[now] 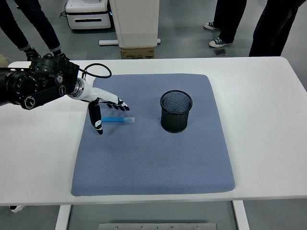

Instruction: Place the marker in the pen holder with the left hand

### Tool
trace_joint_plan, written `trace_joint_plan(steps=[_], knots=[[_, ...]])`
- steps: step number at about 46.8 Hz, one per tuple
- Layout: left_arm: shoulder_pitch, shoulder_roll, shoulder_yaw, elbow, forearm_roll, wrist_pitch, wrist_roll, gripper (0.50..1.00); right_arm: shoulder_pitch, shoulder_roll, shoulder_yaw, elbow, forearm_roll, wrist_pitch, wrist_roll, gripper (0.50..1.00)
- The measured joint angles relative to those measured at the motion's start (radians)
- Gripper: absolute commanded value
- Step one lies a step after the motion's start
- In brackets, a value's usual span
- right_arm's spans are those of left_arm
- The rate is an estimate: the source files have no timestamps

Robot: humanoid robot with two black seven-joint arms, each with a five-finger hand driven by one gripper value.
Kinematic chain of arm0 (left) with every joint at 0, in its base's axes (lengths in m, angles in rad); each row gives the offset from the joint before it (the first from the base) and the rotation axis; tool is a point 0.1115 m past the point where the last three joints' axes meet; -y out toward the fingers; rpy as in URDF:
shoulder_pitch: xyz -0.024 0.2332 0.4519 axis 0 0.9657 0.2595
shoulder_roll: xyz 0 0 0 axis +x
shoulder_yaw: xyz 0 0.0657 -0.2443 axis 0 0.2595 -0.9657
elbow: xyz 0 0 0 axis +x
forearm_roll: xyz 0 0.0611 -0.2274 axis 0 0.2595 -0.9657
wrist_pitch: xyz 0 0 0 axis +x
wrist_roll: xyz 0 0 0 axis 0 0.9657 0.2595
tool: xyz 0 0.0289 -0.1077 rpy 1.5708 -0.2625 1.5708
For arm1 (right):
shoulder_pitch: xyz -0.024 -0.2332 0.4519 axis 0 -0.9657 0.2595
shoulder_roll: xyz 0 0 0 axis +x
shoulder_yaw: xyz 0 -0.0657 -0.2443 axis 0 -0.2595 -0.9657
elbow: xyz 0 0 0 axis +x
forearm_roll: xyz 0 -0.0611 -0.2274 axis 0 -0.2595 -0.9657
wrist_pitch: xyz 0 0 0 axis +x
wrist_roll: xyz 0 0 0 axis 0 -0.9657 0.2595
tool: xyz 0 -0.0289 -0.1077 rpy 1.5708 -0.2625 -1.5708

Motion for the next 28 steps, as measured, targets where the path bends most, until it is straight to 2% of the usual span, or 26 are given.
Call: trace_joint_plan(steps=[28], knots=[[-0.007,-0.019,0.004,0.000,0.046,-0.002,-0.002,1.000,0.000,0.000,0.000,0.000,0.000,0.000,0.000,1.000]])
